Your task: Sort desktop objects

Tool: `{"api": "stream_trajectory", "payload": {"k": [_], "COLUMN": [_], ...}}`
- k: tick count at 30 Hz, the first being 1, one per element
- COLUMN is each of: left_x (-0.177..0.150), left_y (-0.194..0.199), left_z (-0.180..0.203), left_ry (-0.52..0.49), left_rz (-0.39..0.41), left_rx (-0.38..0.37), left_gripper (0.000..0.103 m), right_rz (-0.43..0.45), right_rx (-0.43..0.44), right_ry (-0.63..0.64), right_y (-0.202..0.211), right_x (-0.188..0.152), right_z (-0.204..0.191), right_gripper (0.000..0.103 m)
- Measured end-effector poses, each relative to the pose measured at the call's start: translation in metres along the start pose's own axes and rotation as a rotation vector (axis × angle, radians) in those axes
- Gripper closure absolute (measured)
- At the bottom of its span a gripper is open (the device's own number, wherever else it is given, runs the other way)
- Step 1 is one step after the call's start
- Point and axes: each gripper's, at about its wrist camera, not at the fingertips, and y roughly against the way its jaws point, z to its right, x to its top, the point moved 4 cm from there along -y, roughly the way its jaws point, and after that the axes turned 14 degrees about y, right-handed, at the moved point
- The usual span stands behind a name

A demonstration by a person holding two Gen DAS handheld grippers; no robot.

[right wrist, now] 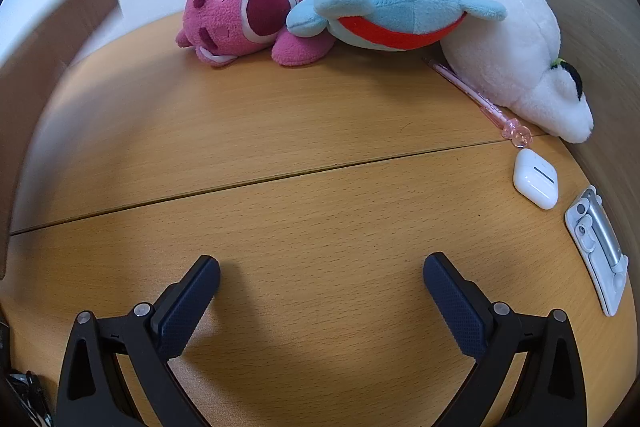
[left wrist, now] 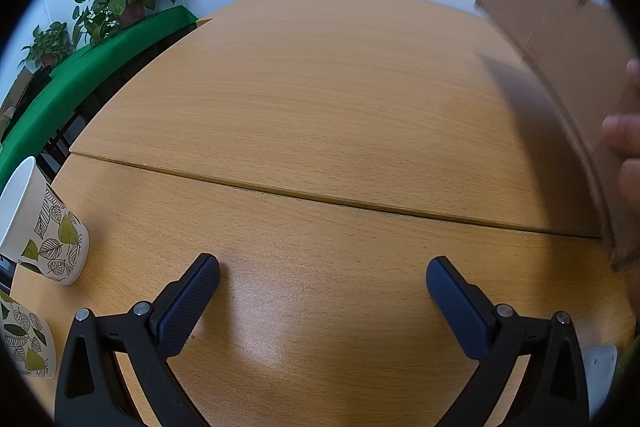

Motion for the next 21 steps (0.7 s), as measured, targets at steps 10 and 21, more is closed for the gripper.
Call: {"api": "stream_trajectory", "payload": {"k": [10, 21], "left_x": [0.0003, 0.0005], "left_y": [-0.001, -0.001], "left_z": [-0.0002, -0.0002], "left_ry": [0.0, 0.0], "left_rz": [-0.001, 0.0], "left_rx": [0.0, 0.0], "left_gripper": [0.0, 0.0], "right_rz": [0.001, 0.001], "right_rx": [-0.001, -0.001], "right_ry": [0.0, -0.001], "right_y": [0.0017, 0.0012], "right_x": [0.0011, 0.001], "right_z": [-0.0019, -0.0018], "right_gripper": [0.0, 0.0]}}
